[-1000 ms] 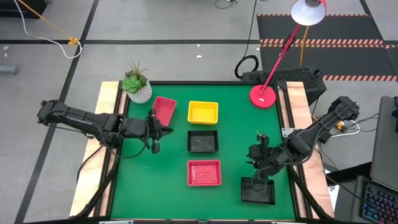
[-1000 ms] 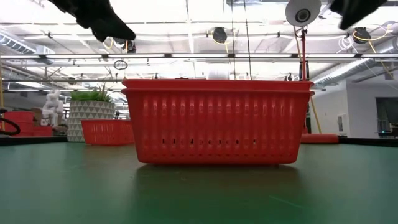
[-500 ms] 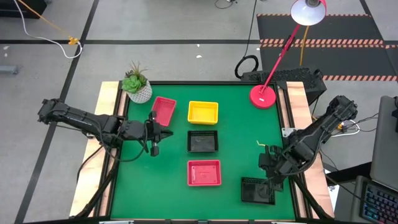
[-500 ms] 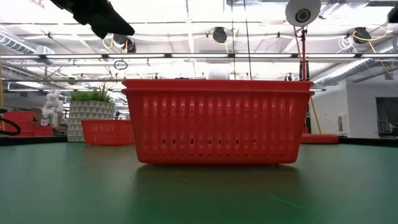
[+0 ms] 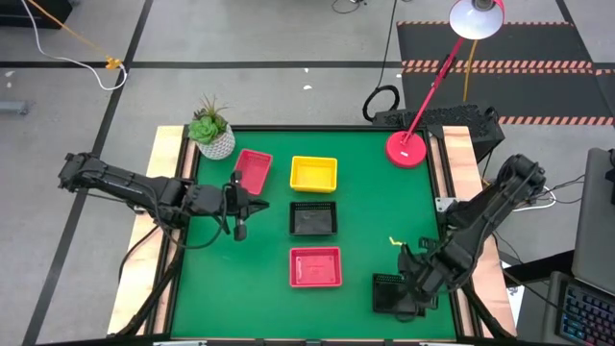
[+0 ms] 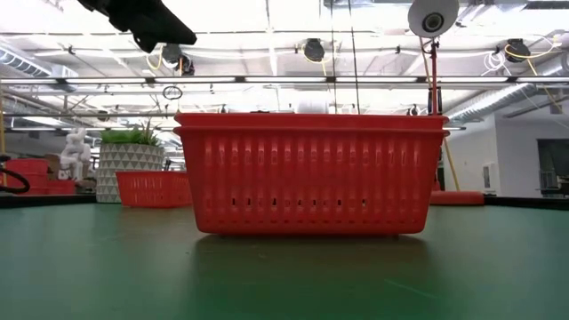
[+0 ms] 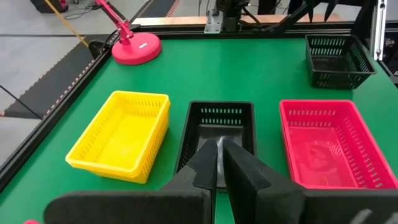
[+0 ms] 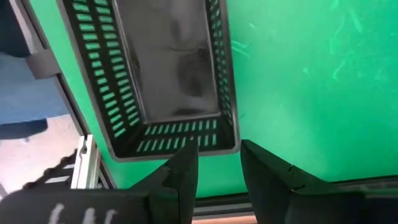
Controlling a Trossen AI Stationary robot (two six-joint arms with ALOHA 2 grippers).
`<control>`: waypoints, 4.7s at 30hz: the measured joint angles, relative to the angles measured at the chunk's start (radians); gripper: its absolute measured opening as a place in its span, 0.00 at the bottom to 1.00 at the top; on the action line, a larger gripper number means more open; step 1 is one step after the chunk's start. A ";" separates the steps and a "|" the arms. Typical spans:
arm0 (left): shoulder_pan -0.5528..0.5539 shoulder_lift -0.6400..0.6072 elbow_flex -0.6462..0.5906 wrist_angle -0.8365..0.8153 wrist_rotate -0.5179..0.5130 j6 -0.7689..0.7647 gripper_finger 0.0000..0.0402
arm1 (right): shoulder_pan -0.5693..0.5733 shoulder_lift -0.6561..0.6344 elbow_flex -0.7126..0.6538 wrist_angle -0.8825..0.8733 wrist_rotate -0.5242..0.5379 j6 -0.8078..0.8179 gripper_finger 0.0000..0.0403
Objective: Stack baskets by color
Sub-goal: Stack the bottom black basket on the top black baskets
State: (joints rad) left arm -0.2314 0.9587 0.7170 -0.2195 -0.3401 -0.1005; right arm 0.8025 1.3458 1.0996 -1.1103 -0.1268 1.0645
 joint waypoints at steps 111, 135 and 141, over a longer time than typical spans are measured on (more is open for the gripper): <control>-0.005 0.091 0.000 0.015 0.009 0.011 0.06 | -0.446 -0.147 0.264 -0.231 0.020 -0.434 0.01; -0.005 0.091 0.000 0.015 0.009 0.008 0.06 | -0.791 0.093 0.355 -0.165 -0.004 -0.960 0.02; -0.006 0.091 0.000 0.015 0.009 0.008 0.06 | -0.857 0.187 0.485 -0.155 0.030 -1.056 0.02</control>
State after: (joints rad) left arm -0.2370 1.0500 0.7174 -0.2048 -0.3309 -0.0925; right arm -0.0541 1.5330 1.5845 -1.2654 -0.0966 0.0087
